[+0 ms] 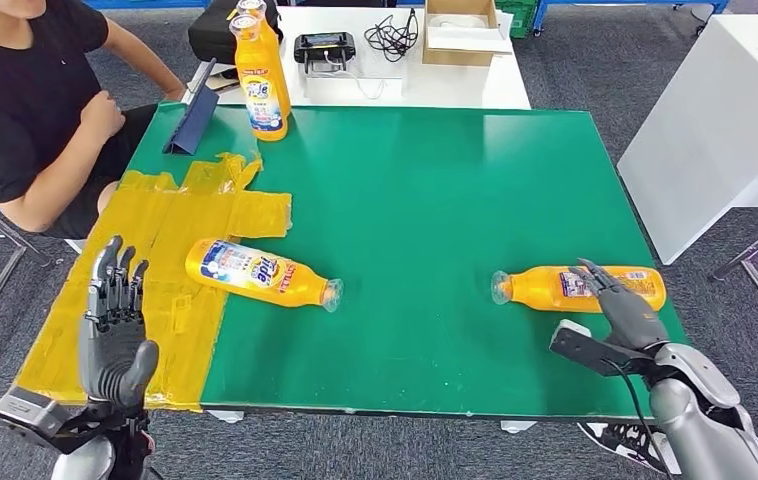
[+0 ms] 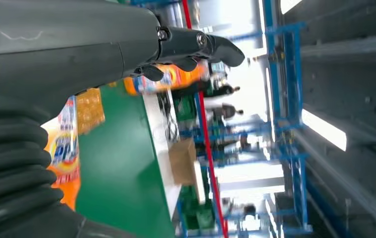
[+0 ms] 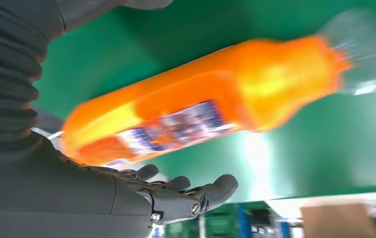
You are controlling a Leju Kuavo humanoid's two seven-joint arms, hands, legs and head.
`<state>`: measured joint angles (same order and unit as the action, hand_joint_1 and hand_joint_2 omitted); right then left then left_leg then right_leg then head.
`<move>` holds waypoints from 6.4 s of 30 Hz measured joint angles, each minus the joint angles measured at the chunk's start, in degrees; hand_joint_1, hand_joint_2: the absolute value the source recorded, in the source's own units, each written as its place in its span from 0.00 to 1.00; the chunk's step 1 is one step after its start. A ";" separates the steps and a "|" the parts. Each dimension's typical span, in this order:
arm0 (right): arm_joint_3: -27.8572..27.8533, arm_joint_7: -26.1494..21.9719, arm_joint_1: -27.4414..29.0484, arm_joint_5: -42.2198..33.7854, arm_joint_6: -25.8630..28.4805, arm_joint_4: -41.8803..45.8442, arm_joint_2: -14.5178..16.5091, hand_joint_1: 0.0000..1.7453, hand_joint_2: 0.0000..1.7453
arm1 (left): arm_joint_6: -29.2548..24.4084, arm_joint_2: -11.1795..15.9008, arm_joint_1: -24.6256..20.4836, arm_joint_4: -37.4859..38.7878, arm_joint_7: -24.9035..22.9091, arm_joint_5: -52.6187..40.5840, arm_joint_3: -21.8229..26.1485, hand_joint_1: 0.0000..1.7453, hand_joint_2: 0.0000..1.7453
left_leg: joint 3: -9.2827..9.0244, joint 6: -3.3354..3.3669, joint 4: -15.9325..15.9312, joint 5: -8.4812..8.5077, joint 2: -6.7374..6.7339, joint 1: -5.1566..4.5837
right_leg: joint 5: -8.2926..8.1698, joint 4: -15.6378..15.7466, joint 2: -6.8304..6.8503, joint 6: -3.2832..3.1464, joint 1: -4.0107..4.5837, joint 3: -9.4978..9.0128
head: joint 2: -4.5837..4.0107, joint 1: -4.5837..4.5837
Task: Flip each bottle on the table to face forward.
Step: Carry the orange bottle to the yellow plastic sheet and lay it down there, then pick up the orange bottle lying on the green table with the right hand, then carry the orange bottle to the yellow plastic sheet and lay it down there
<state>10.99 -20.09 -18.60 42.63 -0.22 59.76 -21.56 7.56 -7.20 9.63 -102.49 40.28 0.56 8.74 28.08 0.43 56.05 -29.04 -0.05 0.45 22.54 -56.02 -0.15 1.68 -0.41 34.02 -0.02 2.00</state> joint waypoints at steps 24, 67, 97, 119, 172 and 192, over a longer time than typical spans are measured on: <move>-1.68 0.98 -5.63 3.04 1.10 -9.06 -1.27 0.00 1.00 | 0.99 -0.40 -0.97 0.02 -0.02 0.49 1.05 0.00 1.00 | -0.01 -0.02 0.00 0.02 -0.01 0.02 | 0.00 -0.01 0.00 0.00 0.01 -0.01 | 0.00 0.01; 3.27 0.77 -20.96 9.50 -1.00 -31.05 -1.31 0.00 1.00 | 3.90 1.29 -6.83 4.32 -0.15 1.86 0.58 0.00 0.00 | -0.07 -0.02 0.01 0.04 0.00 0.02 | 0.00 -0.04 0.00 0.00 0.01 -0.01 | 0.00 0.01; 13.36 0.67 -23.94 13.67 -8.07 -36.42 -0.83 0.99 1.00 | 3.81 2.48 -8.43 6.22 -0.22 4.39 -0.49 0.00 0.00 | -0.25 -0.01 0.01 0.03 -0.01 0.01 | 0.00 0.00 0.00 0.00 0.09 -0.14 | 0.00 0.00; 12.85 3.39 -22.40 2.52 -2.63 -38.51 7.20 1.00 1.00 | 3.96 3.22 -11.09 9.81 -3.53 7.02 -3.27 0.00 0.00 | -1.28 -0.24 -0.03 -0.20 -0.95 0.32 | -0.03 0.04 -0.90 -0.06 0.31 -0.99 | 0.00 -0.02; 50.69 -1.18 -9.31 -40.57 2.60 -25.41 42.60 1.00 1.00 | -3.90 0.58 -3.77 11.03 -12.03 6.03 -14.54 0.25 1.00 | -0.05 -0.67 -0.05 0.15 -0.48 0.34 | -0.11 -0.17 -0.54 -0.30 0.37 0.40 | 0.00 -0.02; 52.21 -2.69 -9.66 -41.09 4.33 -27.45 42.26 1.00 1.00 | -1.37 2.06 -4.46 11.95 -10.32 -1.25 -16.05 1.00 1.00 | -0.03 -0.67 -0.05 0.15 -0.55 0.34 | -0.11 -0.18 -0.61 -0.29 0.37 0.43 | 0.00 -0.03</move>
<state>63.20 -22.79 -28.26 1.54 4.11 32.30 20.70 6.19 -5.14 5.17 -90.54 29.96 -0.69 -7.31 28.05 -0.25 56.00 -28.89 -0.60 0.78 22.43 -56.20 -0.76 1.39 -0.04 34.45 -0.02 1.97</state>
